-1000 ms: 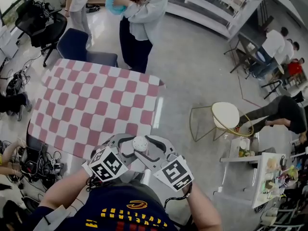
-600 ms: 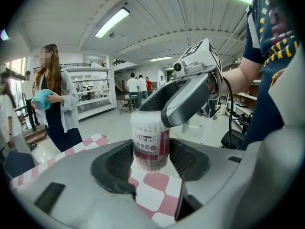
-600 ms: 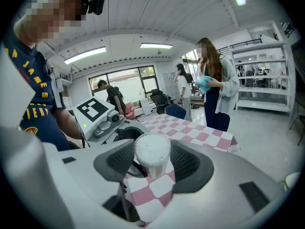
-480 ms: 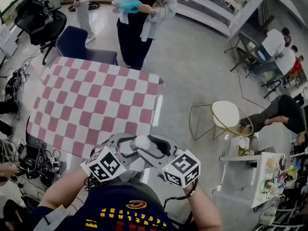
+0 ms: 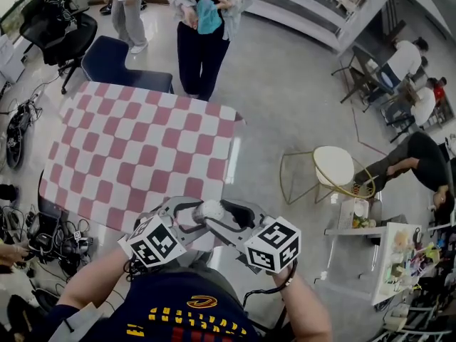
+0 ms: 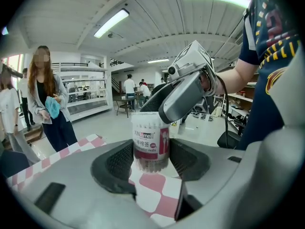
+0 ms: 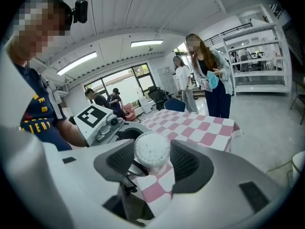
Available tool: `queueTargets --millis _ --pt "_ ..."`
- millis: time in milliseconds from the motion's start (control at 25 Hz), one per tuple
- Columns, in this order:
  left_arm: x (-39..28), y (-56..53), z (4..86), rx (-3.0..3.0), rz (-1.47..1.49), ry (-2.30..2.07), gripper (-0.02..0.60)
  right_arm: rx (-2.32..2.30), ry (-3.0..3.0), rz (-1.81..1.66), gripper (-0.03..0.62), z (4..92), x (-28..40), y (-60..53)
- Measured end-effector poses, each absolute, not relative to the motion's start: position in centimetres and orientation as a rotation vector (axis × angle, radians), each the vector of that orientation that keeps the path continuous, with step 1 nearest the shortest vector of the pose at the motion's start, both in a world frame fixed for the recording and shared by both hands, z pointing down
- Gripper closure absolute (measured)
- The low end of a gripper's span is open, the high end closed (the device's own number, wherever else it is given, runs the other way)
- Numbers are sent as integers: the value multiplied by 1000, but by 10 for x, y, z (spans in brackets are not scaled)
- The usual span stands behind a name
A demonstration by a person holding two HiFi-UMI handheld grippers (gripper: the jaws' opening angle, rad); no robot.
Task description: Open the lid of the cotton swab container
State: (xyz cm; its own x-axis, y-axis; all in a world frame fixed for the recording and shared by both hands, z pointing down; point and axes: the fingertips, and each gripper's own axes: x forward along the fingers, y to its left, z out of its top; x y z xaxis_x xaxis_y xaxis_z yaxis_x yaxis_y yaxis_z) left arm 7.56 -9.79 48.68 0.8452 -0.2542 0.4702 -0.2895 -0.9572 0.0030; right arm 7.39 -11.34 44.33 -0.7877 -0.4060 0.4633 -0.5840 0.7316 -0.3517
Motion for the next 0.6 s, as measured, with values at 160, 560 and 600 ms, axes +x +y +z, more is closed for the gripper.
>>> queueTargets --millis 160,560,600 --pt "75 -96 485 2951 729 -419 342 743 -2558 762 356 444 75 -112" --pt "74 -95 485 2982 700 -438 345 694 -2610 1040 356 434 75 -116" --pt "74 -95 484 2986 691 -434 345 682 -2606 1064 356 433 75 -116"
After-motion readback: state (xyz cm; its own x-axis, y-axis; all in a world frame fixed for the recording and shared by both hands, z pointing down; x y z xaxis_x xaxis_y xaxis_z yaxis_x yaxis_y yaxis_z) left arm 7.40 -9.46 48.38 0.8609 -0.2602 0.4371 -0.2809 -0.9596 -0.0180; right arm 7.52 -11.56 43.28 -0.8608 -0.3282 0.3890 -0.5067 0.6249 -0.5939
